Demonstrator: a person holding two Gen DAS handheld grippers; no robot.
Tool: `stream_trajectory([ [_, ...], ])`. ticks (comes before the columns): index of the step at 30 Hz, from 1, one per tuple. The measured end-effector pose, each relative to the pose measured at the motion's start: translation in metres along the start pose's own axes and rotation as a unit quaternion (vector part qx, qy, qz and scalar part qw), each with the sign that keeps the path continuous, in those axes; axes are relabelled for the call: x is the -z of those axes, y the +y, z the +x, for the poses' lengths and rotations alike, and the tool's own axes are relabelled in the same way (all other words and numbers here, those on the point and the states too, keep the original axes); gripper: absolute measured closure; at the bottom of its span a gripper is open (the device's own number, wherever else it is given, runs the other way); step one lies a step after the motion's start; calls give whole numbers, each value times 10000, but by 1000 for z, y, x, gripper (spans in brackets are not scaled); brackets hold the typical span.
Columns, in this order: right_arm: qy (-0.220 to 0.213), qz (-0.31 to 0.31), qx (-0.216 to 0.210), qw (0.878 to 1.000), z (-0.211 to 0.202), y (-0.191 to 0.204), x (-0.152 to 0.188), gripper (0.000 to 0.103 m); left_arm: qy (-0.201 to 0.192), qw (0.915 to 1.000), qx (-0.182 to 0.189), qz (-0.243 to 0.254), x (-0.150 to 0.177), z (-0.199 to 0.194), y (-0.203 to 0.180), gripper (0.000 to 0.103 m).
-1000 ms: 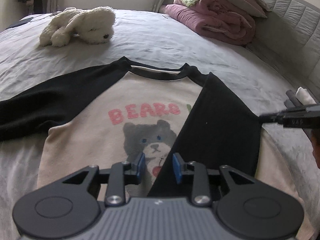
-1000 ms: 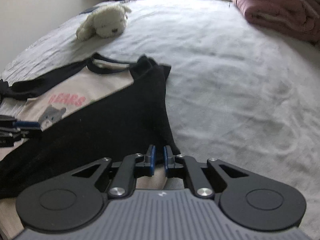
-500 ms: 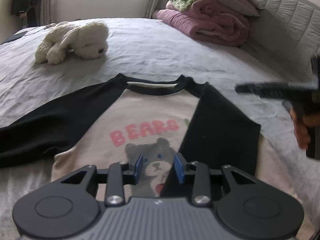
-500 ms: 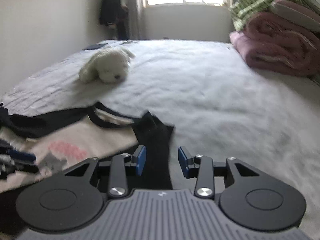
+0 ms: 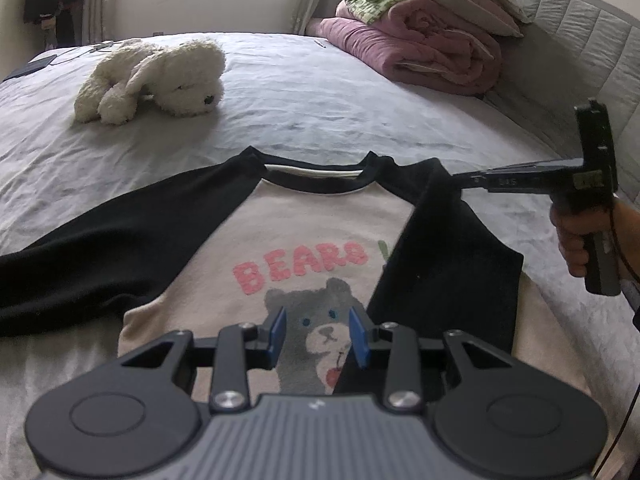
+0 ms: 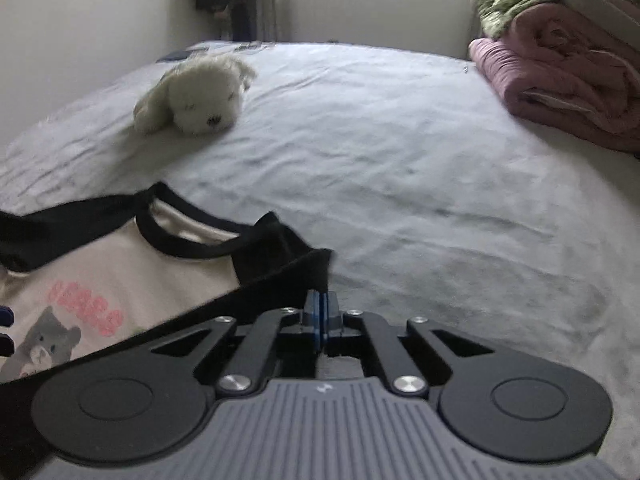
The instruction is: Fold clothes
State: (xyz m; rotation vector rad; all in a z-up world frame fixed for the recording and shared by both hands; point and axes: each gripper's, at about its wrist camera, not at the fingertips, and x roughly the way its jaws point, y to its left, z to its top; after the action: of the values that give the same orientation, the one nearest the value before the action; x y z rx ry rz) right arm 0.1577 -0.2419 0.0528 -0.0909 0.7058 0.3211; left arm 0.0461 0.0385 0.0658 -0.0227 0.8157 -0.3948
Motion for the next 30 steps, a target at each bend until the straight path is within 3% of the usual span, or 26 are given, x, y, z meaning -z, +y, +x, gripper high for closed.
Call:
stream_trajectory([
  [5, 181, 231, 415, 9987, 15, -17, 1, 103, 71, 9999, -84, 17, 0, 2, 1, 68],
  [9, 348, 160, 251, 9989, 27, -19, 8, 103, 181, 9998, -14, -14, 0, 4, 4, 68],
  [11, 141, 330, -106, 9993, 15, -20, 6, 98, 237, 9994, 217, -135, 0, 2, 10, 65],
  [15, -24, 282, -459, 9985, 0, -13, -1, 65, 466, 9970, 544, -281, 5, 1, 20, 60],
  [16, 26, 165, -477, 9987, 3, -8, -2, 63, 515, 9970, 514, -261, 7, 1, 21, 60],
  [20, 215, -175, -376, 9989, 19, 4, 0, 63, 728, 9967, 280, -214, 12, 8, 24, 60],
  [21, 256, -243, -335, 9988, 24, 6, 1, 74, 782, 9965, 220, -210, 13, 10, 25, 60],
  [22, 297, -312, -295, 9986, 28, 9, 2, 99, 815, 9963, 180, -202, 13, 12, 26, 60],
  [30, -51, 580, -87, 9983, 10, -19, 2, 101, 943, 9955, -12, 6, 15, 11, 29, 60],
])
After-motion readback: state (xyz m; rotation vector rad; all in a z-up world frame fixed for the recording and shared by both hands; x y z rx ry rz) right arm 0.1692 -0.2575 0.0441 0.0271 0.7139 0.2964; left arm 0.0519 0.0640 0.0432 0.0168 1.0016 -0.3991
